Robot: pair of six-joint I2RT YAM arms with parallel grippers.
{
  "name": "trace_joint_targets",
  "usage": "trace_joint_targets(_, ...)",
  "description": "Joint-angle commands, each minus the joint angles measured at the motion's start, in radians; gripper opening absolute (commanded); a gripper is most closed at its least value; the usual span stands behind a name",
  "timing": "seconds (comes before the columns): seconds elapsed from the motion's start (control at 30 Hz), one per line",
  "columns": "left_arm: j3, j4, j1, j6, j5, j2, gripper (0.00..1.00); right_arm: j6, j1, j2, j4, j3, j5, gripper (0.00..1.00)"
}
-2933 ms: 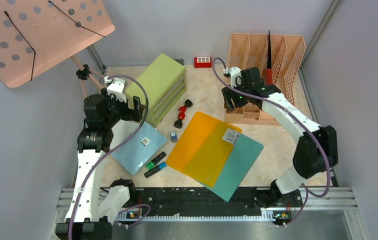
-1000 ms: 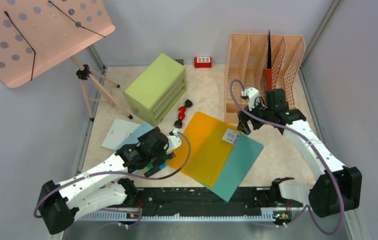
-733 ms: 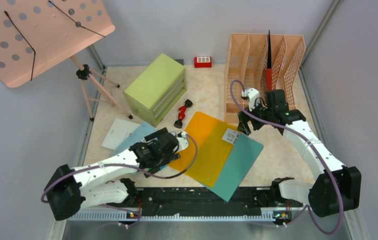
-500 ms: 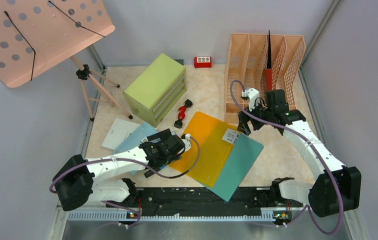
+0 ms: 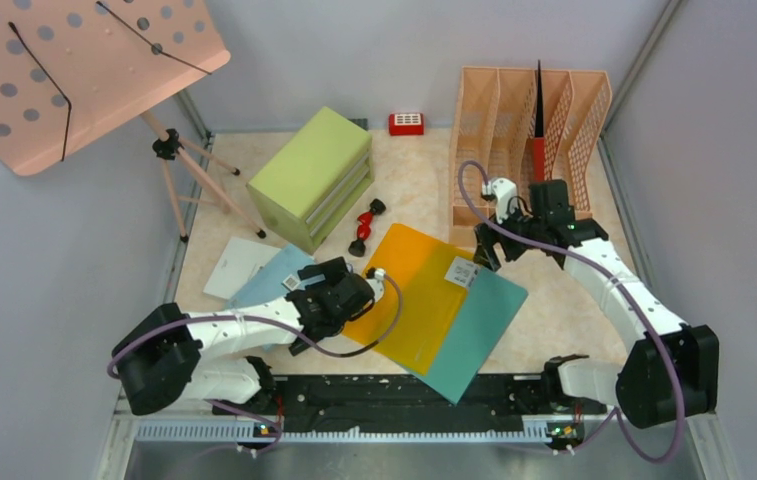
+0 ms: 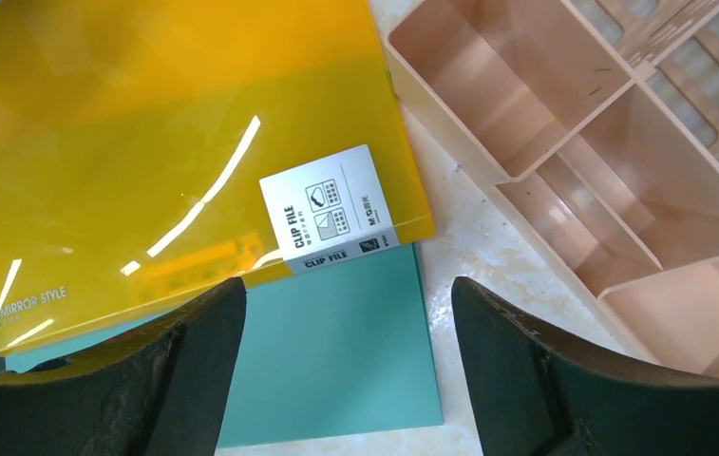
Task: Organize the desk
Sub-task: Pick up the notebook from the center of the board.
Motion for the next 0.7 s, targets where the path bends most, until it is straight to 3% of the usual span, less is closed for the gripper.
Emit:
trace_joint_targets(0.0,-0.027,0.100,-0.007,0.042,-0.051,0.027,0.87,-0.010,-0.007,0.025,0.021,0.027,-0.041,0.79)
trace_joint_targets(0.67,-0.093,0.195,-0.071,0.077,-0.180,0.128,0.63,-0.021,-0.007,0.050,0.030,0.026,-0.046,0.78)
